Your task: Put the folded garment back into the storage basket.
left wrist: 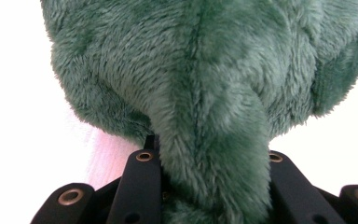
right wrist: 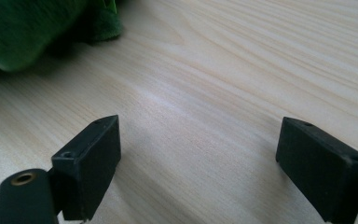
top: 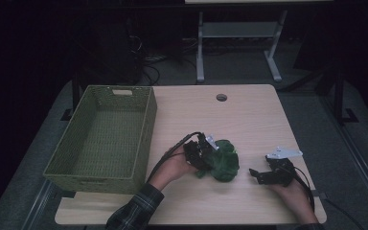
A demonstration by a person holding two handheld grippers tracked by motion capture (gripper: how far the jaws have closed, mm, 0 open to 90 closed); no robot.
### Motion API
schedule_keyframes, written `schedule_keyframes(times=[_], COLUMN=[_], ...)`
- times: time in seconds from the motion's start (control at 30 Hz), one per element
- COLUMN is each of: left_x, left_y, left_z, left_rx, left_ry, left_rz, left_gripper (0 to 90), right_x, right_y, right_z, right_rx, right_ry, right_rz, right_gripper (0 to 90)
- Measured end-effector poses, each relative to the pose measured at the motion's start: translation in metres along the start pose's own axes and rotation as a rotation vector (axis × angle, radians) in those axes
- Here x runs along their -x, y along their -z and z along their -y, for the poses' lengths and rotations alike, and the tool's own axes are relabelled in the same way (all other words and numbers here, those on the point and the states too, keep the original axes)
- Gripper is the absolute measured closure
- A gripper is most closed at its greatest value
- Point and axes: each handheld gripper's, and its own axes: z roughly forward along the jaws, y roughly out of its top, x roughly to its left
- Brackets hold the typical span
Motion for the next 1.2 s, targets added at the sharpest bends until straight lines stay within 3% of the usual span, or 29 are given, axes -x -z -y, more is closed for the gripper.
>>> schedule_keyframes(times=[0.6,1.2], left_x=[0.001,-0.016], left_y=[0.083,0.166], left_z=[-0.001,0.028], left_rx=[0.079,0.11], left_ry=[0.054,0.119], left_rz=[-0.051,-0.157], left_gripper=[70.4,70.2], right_x=[0.0,0.0], right_y=[0.0,0.0], right_z=[0.0,0.0], right_rx=[0.001,-0.001], right_ry=[0.002,-0.002], right_rz=[0.0,0.0], right_gripper=[13.5,13.5])
